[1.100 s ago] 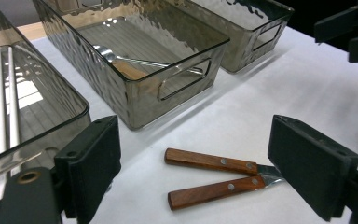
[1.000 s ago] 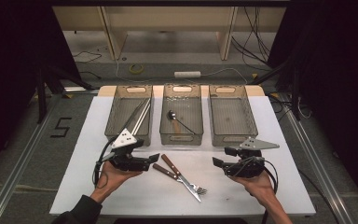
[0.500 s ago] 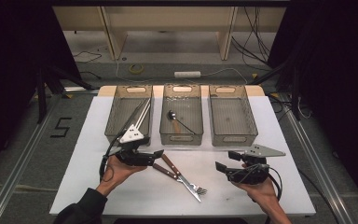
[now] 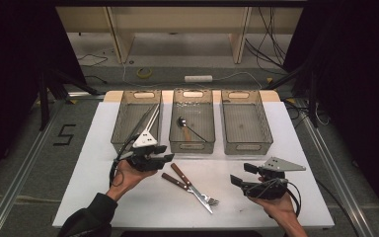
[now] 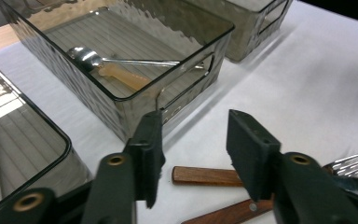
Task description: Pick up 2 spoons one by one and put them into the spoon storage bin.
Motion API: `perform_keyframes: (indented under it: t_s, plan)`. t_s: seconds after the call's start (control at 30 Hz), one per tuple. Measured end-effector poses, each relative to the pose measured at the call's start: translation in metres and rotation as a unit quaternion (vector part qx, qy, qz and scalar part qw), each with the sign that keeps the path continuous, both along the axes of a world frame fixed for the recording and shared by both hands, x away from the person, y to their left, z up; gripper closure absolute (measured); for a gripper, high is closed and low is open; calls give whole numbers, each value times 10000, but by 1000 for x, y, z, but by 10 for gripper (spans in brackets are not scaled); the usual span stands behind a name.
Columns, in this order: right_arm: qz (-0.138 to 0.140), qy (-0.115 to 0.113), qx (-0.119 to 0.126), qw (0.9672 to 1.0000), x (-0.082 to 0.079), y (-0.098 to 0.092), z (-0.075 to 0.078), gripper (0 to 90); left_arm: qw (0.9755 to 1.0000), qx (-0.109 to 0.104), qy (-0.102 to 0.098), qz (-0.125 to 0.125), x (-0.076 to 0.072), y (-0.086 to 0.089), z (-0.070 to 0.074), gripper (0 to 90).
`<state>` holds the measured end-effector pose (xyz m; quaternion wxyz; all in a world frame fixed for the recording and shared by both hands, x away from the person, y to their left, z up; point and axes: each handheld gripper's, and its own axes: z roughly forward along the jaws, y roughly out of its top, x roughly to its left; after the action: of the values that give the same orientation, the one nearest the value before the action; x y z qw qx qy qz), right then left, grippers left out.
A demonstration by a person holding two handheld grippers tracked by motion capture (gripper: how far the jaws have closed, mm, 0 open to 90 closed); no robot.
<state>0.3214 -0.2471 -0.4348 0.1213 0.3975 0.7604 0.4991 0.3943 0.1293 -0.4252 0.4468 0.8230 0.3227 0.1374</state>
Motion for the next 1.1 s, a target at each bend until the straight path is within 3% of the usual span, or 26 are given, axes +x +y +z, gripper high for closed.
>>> perform_keyframes:
  t_s: [0.53,1.1]
  plan:
    - [104,-64,4,9999,-2,4,0,283,9994,228,107,-239,13,-13,-7,880]
    - [136,-49,6,9999,-1,6,-1,283,9981,489,233,-279,26,-26,-19,887]
